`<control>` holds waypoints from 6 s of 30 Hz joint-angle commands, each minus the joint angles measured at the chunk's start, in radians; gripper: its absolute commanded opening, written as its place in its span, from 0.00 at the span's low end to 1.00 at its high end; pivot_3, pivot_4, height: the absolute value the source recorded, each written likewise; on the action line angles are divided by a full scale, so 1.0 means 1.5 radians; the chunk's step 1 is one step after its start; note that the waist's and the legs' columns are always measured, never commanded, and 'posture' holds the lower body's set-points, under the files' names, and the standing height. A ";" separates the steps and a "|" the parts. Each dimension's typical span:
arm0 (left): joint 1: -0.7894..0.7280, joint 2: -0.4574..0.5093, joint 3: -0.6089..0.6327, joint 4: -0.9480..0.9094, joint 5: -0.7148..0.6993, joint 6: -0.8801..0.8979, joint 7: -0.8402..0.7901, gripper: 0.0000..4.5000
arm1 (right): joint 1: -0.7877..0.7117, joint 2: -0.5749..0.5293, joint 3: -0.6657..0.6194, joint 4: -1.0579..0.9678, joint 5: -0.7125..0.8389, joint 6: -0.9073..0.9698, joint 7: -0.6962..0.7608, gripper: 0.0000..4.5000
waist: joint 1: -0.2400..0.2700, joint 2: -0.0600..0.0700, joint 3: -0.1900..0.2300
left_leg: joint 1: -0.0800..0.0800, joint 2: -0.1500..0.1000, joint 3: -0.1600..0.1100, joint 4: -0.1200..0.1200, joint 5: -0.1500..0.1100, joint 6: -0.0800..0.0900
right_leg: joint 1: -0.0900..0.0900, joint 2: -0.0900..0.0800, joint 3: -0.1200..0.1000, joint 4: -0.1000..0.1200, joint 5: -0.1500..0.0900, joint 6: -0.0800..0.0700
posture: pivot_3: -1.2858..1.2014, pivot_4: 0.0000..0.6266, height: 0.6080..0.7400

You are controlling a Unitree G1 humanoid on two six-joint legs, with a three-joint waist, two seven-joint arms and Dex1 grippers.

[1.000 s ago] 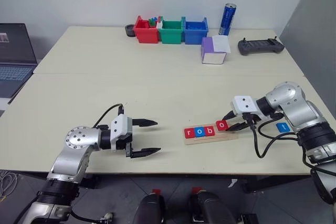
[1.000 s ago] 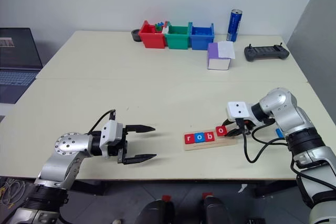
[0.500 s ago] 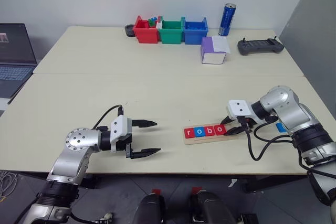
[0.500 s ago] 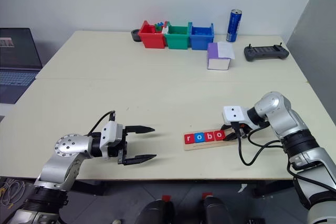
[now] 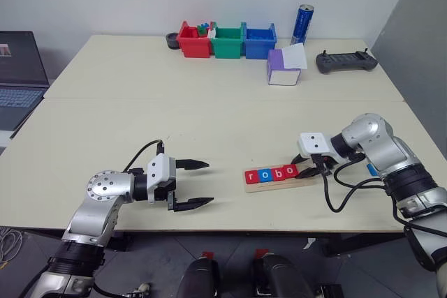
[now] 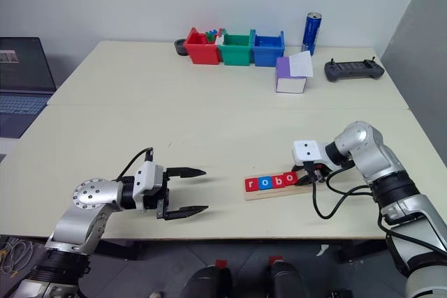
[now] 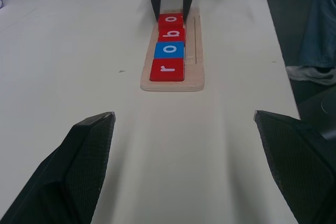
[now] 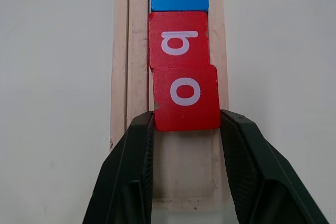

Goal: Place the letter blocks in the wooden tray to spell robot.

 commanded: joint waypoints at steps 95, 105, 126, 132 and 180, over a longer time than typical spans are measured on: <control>0.000 0.010 0.010 -0.024 -0.005 0.002 0.002 1.00 | 0.016 -0.001 -0.057 0.017 0.037 0.051 -0.033 0.01 | 0.000 0.000 0.000 | 0.000 0.000 0.000 0.000 0.000 0.000 | 0.000 0.000 0.000 0.000 0.000 0.000 | 0.52 0.24 1.00; -0.006 0.008 0.007 -0.018 -0.003 0.000 0.000 1.00 | -0.004 -0.014 -0.073 0.040 0.039 0.032 -0.046 0.01 | 0.000 0.000 0.000 | 0.000 0.000 0.000 0.000 0.000 0.000 | 0.000 0.000 0.000 0.000 0.000 0.000 | 0.52 0.24 1.00; -0.005 0.009 0.005 -0.021 -0.003 -0.002 -0.003 1.00 | 0.048 -0.031 -0.051 0.015 0.054 0.004 0.002 0.01 | 0.000 0.000 0.000 | 0.000 0.000 0.000 0.000 0.000 0.000 | 0.000 0.000 0.000 0.000 0.000 0.000 | 0.52 0.24 1.00; 0.001 0.010 0.006 -0.026 -0.004 0.000 -0.002 1.00 | 0.058 -0.025 -0.046 -0.010 0.059 0.019 0.002 0.01 | 0.000 0.000 0.000 | 0.000 0.000 0.000 0.000 0.000 0.000 | 0.000 0.000 0.000 0.000 0.000 0.000 | 0.52 0.24 1.00; -0.020 0.010 0.003 0.008 -0.005 -0.011 -0.025 1.00 | 0.317 -0.073 -0.562 -0.340 0.246 0.524 -0.394 0.60 | 0.008 0.000 0.000 | -0.001 -0.001 0.000 -0.001 0.000 0.000 | 0.000 0.000 0.000 -0.001 0.000 0.000 | 0.52 0.24 1.00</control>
